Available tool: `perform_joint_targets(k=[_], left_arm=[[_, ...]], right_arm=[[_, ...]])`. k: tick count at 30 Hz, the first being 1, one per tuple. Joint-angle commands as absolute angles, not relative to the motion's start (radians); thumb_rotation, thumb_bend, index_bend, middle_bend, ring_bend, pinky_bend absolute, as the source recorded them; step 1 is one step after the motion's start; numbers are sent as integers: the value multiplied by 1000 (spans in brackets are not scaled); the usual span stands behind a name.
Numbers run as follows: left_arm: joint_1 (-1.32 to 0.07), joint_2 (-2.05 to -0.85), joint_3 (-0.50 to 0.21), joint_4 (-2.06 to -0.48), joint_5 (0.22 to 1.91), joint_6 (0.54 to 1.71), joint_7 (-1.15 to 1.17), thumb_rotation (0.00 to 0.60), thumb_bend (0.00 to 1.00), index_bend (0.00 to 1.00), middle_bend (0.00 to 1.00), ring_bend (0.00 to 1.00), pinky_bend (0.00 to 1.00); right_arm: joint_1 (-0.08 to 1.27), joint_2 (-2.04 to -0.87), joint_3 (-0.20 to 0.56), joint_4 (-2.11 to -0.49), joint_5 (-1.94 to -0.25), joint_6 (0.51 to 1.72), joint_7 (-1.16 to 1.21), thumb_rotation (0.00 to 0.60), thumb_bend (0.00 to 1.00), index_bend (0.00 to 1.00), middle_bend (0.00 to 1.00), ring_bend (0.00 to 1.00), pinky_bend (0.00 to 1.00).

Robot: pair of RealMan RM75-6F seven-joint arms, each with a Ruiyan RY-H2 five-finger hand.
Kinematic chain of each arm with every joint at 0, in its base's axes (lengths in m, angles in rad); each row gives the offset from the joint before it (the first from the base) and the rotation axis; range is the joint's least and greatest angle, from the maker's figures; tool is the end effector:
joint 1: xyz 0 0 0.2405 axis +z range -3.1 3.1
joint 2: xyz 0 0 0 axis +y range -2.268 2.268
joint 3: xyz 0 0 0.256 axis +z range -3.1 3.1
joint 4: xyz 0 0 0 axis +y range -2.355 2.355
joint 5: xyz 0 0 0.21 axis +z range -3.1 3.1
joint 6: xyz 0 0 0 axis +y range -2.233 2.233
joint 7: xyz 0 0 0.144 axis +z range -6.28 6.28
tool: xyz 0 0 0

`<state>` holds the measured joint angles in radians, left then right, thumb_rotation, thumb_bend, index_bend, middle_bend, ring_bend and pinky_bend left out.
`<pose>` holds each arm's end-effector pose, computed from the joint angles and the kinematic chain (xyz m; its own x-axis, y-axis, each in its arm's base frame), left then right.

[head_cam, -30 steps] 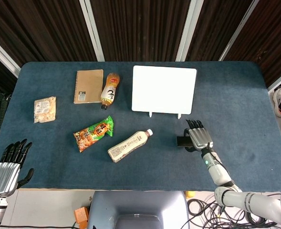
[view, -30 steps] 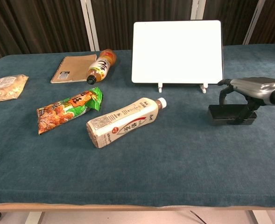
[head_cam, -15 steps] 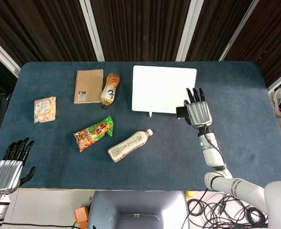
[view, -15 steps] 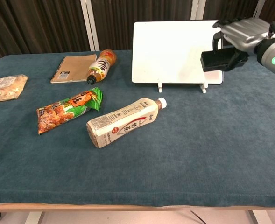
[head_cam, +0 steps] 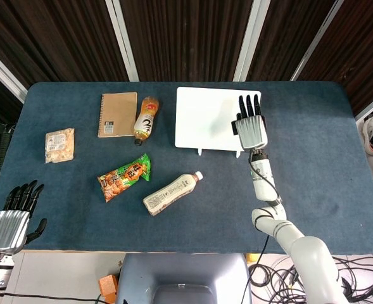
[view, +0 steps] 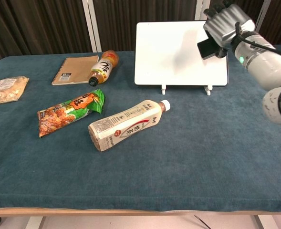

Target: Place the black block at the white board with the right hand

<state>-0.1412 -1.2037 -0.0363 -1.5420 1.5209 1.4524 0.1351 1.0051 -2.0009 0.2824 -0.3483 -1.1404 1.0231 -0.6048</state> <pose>-0.3066 0.1960 0.1307 0.5070 0.0168 0.8618 0.8597 -0.0824 -0.5041 -0.1581 -0.4746 0.0002 0.8819 0.2258 0.4139 -0.4210 -0.0184 0.9069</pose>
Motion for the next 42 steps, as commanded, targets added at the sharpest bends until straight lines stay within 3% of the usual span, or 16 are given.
perform_joint_targets(k=[1,11,30,42], left_arm=[[-145,-1204,-40,-1542,1508,1442,138,600,363,0,0,7,92],[-154,-1204,-44,-1543,1485,1418,148,600,364,0,0,7,93],[-150,-1226,-60,-1524,1426,1412,200,600,364,0,0,8,92],[-152,-1226,-58,-1526,1421,1406,202,600,364,0,0,7,93]], right_arm=[[1061,-2081,298,-245,-1156,956,-524,600,294,615,42,0,0],[1102,-2148,301,-143,-1184,927,-442,600,295,521,27,0,0],[1106,-2166,320,-93,-1186,844,-487,600,294,511,23,0,0],[1095,-2160,341,-87,-1175,824,-512,600,295,236,0,0,0]])
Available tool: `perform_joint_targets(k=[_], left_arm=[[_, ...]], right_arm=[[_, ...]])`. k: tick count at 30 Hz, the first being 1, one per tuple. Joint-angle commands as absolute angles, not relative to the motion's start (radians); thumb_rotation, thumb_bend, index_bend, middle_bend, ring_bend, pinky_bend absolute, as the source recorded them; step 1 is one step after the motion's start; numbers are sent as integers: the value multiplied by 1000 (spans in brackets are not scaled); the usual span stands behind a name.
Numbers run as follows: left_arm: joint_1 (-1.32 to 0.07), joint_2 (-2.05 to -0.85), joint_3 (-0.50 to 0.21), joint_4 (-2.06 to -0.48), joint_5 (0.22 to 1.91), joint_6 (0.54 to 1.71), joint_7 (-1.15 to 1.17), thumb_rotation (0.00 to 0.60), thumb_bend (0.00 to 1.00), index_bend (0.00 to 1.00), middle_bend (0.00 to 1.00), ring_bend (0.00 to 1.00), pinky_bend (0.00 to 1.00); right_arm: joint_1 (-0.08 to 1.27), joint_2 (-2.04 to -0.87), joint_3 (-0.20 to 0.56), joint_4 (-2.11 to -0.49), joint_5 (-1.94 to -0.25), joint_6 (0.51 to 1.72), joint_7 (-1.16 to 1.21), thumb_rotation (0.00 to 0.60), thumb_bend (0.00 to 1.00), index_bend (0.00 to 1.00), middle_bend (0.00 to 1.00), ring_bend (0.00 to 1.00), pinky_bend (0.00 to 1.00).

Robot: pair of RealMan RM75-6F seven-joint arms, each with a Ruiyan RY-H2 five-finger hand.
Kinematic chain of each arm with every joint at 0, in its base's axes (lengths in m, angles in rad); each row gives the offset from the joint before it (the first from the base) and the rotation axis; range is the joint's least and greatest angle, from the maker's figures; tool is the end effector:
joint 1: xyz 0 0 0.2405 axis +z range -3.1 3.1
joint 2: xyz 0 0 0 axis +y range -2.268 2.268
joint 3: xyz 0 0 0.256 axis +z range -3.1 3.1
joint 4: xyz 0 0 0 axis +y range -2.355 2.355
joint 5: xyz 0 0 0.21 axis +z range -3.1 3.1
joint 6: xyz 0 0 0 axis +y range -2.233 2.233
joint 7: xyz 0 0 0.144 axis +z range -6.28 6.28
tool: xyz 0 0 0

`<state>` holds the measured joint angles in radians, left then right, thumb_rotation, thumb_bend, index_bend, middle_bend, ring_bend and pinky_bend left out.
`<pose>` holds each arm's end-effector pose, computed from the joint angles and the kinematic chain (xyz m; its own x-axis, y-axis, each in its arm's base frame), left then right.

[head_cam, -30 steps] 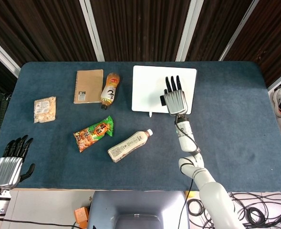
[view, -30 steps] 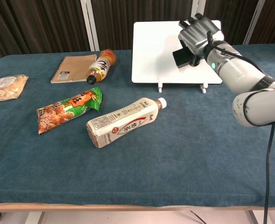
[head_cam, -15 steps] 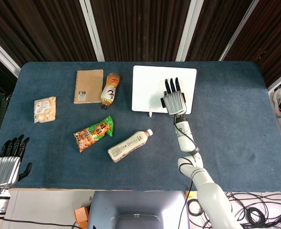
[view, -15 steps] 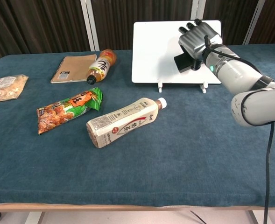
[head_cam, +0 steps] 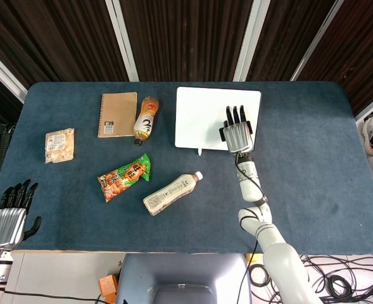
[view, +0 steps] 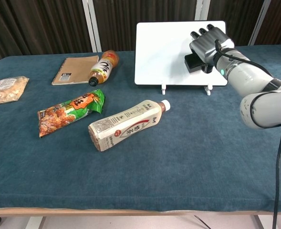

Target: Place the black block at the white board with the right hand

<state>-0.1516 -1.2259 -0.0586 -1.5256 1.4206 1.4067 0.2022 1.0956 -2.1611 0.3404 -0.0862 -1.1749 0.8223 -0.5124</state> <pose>-0.3193 0.2044 0.1273 0.5460 0.0500 0.8363 0.8373 0.0017 -0.5468 -0.1495 -0.4809 -0.0368 0.8938 0.0977 0.4377 -0.4314 -0.0794 0.8987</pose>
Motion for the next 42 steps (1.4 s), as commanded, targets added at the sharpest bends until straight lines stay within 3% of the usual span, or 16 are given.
perform_joint_targets(k=[1,9,16,25,28,31,34,36,41,42], left_arm=[[-152,-1226,-58,-1526,1421,1405,202,600,363,0,0,8,93],[-153,-1226,-56,-1527,1422,1405,202,600,363,0,0,7,93],[-155,-1227,-55,-1526,1421,1401,204,600,363,0,0,7,93],[-154,-1222,-52,-1529,1427,1406,198,600,364,0,0,7,93],[-150,-1217,-51,-1533,1435,1416,189,600,363,0,0,7,93],[-145,-1209,-47,-1536,1448,1429,175,600,362,0,0,7,93],[-140,-1203,-44,-1540,1459,1438,162,600,363,0,0,7,93],[-138,-1200,-42,-1543,1466,1446,159,600,363,0,0,7,93],[-131,-1199,-36,-1557,1484,1463,177,600,364,0,0,7,92],[-130,-1199,-35,-1560,1487,1466,183,600,364,0,0,7,93]], right_arm=[[1094,-2159,341,-88,-1176,824,-510,600,295,213,0,0,0],[1085,-2156,338,-90,-1184,826,-504,600,294,129,0,0,0],[1075,-2158,342,-86,-1183,819,-519,600,183,9,0,0,0],[1067,-2146,345,-102,-1186,839,-494,600,165,0,0,0,0],[1039,-2129,321,-130,-1215,902,-438,600,158,0,0,0,0],[963,-2092,275,-192,-1268,1055,-345,600,150,0,0,0,0],[824,-2015,234,-348,-1313,1260,-251,600,148,0,0,0,0],[687,-1900,194,-569,-1344,1408,-248,600,147,0,0,0,0],[330,-1410,10,-1501,-1323,1597,-515,600,147,0,0,0,0],[290,-1351,-28,-1591,-1330,1623,-540,600,147,0,0,0,0]])
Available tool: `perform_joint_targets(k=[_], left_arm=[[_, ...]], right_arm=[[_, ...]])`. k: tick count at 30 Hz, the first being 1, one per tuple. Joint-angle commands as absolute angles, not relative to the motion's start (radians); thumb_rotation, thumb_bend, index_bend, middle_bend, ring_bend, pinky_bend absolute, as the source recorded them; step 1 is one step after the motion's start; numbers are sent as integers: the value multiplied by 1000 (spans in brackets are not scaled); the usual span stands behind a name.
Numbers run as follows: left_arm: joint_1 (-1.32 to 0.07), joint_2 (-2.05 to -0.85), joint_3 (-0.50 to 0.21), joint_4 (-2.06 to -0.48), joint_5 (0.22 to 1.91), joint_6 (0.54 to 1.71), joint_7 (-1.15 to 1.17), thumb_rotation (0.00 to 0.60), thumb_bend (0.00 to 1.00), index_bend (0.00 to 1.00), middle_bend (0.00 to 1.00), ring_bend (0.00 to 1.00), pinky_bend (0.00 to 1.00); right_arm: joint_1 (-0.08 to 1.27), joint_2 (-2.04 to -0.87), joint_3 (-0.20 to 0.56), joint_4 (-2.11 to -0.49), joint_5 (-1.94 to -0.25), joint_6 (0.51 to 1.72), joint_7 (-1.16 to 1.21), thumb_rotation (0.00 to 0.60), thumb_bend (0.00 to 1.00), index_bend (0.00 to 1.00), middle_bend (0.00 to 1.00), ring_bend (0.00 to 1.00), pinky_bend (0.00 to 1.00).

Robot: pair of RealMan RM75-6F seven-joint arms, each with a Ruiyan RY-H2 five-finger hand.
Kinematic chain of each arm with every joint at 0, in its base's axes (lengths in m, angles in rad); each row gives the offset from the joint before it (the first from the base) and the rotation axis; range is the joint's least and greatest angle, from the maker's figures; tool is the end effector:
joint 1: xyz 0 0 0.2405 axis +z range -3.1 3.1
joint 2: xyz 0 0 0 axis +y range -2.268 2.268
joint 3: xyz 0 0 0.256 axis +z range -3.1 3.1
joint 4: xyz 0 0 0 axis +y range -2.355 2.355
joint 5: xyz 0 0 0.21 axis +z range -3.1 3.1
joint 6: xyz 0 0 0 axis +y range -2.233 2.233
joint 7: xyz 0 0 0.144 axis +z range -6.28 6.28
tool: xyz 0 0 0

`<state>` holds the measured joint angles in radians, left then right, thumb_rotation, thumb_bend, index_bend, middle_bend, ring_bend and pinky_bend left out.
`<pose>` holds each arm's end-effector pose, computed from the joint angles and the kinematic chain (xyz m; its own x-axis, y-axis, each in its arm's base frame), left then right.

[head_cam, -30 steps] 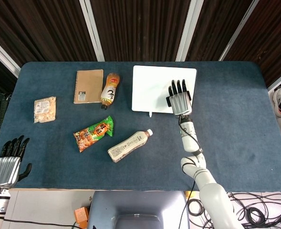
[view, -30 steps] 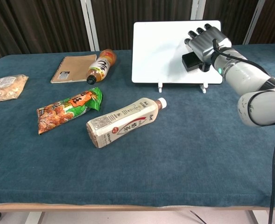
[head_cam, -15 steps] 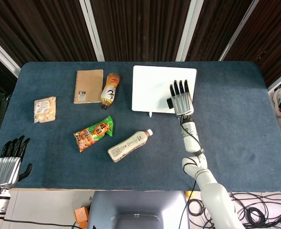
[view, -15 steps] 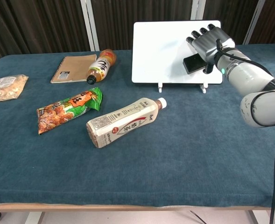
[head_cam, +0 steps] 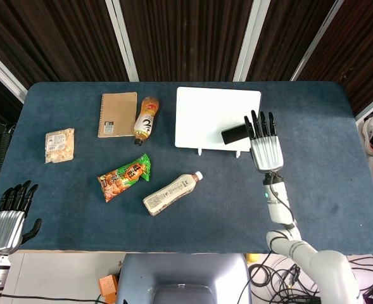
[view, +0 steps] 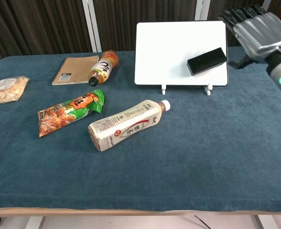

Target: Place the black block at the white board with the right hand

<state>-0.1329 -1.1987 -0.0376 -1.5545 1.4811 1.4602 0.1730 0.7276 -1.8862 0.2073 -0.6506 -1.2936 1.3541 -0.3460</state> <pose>-0.3109 0.1938 0.1345 0.5288 0.0170 0.8486 0.8485 -0.0365 -0.5280 -0.2109 -0.3969 0.0136 0.6848 0.3273 0.6511 -0.6640 -0.0878 0.7426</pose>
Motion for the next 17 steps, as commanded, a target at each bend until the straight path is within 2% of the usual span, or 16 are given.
perform_joint_targets(k=[1,5,8,17], left_arm=[[-129,-1199,-34,-1563,1488,1467,189,600,363,0,0,7,93],[-127,-1203,-32,-1571,1500,1479,213,600,362,0,0,7,92],[-123,-1204,-27,-1573,1503,1481,221,600,362,0,0,7,92],[-109,-1206,-28,-1571,1515,1510,225,600,362,0,0,5,92]], right_arm=[[261,-1312,-53,-1647,-1338,1642,-550,600,147,0,0,0,0],[162,-1256,-102,-1692,-1366,1696,-401,600,147,0,0,0,0],[151,-1258,-89,-1638,-1351,1645,-299,600,147,0,0,0,0],[154,-1248,-56,-1628,-1372,1578,-286,600,147,0,0,0,0]])
